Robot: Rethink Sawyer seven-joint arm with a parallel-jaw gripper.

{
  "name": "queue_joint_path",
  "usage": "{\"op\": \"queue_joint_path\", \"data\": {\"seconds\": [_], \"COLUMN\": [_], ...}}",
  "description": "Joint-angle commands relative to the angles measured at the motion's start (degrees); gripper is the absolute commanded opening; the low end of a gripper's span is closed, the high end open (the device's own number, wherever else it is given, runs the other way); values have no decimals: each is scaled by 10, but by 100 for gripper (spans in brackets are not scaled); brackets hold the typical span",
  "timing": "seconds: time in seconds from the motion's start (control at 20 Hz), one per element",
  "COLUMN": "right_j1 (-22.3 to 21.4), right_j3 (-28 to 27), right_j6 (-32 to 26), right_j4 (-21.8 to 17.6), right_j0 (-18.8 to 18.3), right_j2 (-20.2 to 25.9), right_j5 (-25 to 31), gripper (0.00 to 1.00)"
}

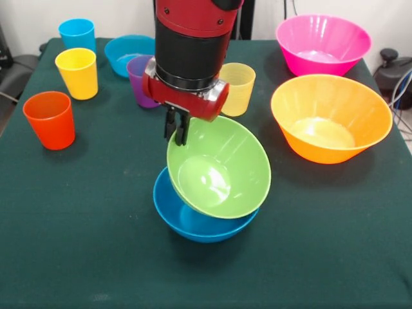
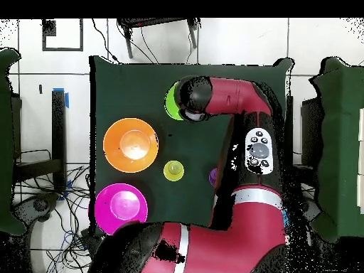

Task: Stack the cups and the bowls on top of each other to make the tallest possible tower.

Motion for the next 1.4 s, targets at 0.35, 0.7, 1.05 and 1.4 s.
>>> {"op": "queue_joint_path", "data": {"seconds": [0.35, 0.7, 1.05, 1.4], "right_j1": [47, 60, 78, 78], "right_j3": [0, 3, -13, -12], "right_j6": [-117, -134, -127, -119], "right_j4": [-40, -52, -67, -71], "right_j0": [-19, -38, -40, -34], "right_j2": [72, 84, 89, 85], "right_j5": [-17, -42, -46, -49], "gripper": [0, 0, 0, 0]}}
